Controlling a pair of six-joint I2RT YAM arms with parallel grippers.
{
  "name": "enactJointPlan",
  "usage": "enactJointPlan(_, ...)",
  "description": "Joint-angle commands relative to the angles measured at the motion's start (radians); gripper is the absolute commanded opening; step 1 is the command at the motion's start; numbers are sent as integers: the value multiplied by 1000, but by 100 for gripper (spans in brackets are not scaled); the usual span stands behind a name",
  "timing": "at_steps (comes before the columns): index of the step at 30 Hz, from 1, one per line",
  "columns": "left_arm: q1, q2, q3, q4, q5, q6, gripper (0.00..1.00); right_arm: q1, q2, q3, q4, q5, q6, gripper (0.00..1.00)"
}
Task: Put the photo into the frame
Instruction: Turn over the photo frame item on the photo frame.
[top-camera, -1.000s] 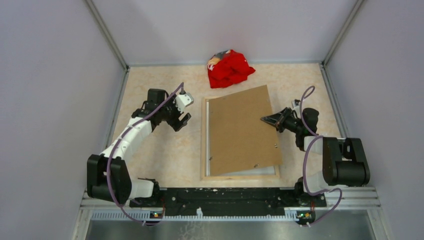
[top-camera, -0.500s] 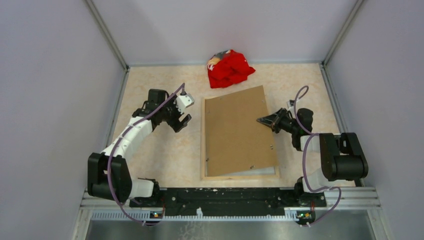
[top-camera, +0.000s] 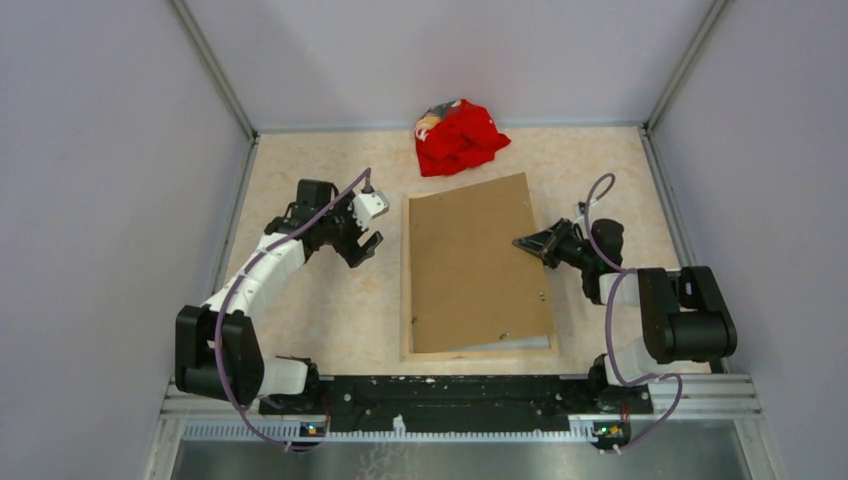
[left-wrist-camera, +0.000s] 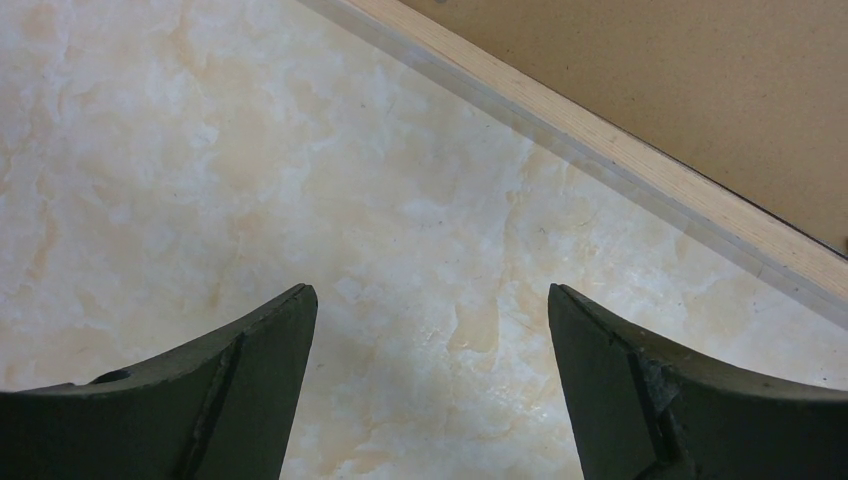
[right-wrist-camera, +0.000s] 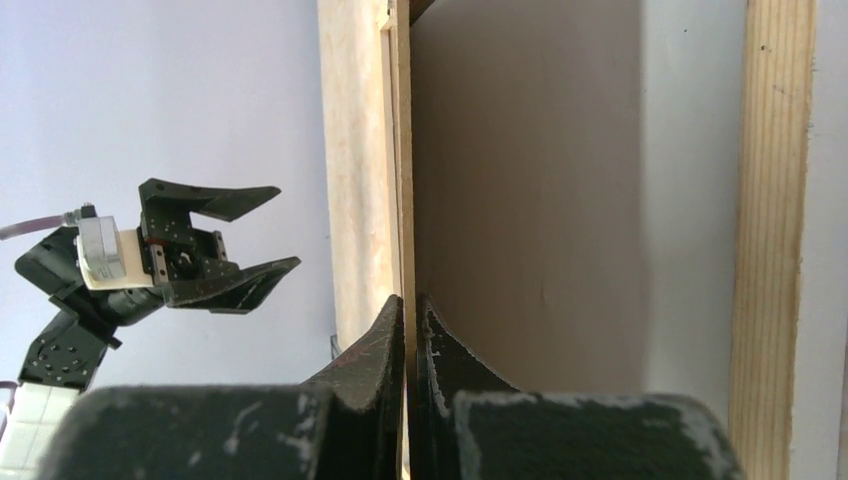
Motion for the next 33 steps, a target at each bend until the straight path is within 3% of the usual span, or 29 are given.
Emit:
enactJointPlan(1,-3,9,10,-4,30,4,92,29,-58,6,-18,55,-66,0)
enactJointPlan(17,-43,50,-52,36,53,-1,93,82,-76,-56,-98,177,-105,3)
enactJointPlan(21,-57,59,-55,42,50,-6,92,118,-124,-19,-288,254,-200,19)
enactJointPlan(29,-63,62,-47,42,49,-13,92,173,-154,181,-746,425,-430,60)
enactJointPlan(33,-64,61,-44,41,52,-19,92,226,-115,247,-838,484,-481,68)
